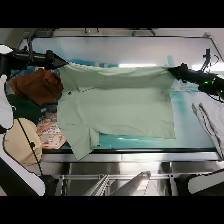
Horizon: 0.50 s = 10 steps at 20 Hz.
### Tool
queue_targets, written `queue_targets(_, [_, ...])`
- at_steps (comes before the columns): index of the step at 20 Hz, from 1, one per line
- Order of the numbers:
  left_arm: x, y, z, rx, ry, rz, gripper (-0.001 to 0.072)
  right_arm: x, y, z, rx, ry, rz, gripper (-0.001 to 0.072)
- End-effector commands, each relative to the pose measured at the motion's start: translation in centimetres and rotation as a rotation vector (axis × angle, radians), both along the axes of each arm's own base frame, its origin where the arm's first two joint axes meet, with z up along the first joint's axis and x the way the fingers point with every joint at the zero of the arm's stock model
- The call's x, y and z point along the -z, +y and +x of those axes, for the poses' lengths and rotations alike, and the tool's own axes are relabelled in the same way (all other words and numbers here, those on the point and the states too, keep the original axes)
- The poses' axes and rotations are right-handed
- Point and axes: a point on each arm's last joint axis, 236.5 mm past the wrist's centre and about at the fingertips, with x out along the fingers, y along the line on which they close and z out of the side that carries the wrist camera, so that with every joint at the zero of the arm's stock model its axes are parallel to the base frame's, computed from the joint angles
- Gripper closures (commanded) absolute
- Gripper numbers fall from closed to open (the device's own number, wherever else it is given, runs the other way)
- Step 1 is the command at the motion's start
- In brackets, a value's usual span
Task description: Fold the shirts.
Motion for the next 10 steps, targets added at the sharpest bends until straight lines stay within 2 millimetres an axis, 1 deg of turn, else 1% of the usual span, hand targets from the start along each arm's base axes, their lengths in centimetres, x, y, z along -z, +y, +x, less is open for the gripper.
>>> queue_targets(1, [4.3,0.9,1.1,-0.057,0.078,-0.006,0.0684,1.5,-0.5,0.8,-0.016,0.040,0.061,0.0693])
queue_targets(2, [5.3,0.6,0.1,-0.024,0.102,-0.006,0.0684,1.8,-0.3,0.0,-0.056,0.049,0.064,0.0693])
queue_targets(3, [5.9,0.3,-0.9,0.009,0.121,-0.008,0.0685,2.7,-0.2,-1.1,-0.106,0.075,0.023,0.0693])
queue_targets(4, [6.5,0.1,-1.6,0.026,0.145,-0.013,0.0685,3.9,-0.4,-2.2,-0.136,0.116,-0.018,0.0693])
queue_targets(5, [7.3,0.1,-2.2,0.034,0.172,-0.011,0.0685,5.6,-1.0,-3.2,-0.151,0.178,-0.066,0.0693])
queue_targets(7, [10.2,-0.1,-3.7,0.050,0.249,0.043,0.0685,8.7,-1.5,-5.1,-0.184,0.282,-0.148,0.0693])
queue_targets(8, [11.6,-0.1,-4.4,0.055,0.283,0.072,0.0686,9.9,-1.7,-5.8,-0.196,0.319,-0.172,0.0693])
queue_targets(10, [14.2,0.6,-5.6,0.040,0.352,0.136,0.0687,10.8,-1.8,-6.1,-0.204,0.339,-0.181,0.0692])
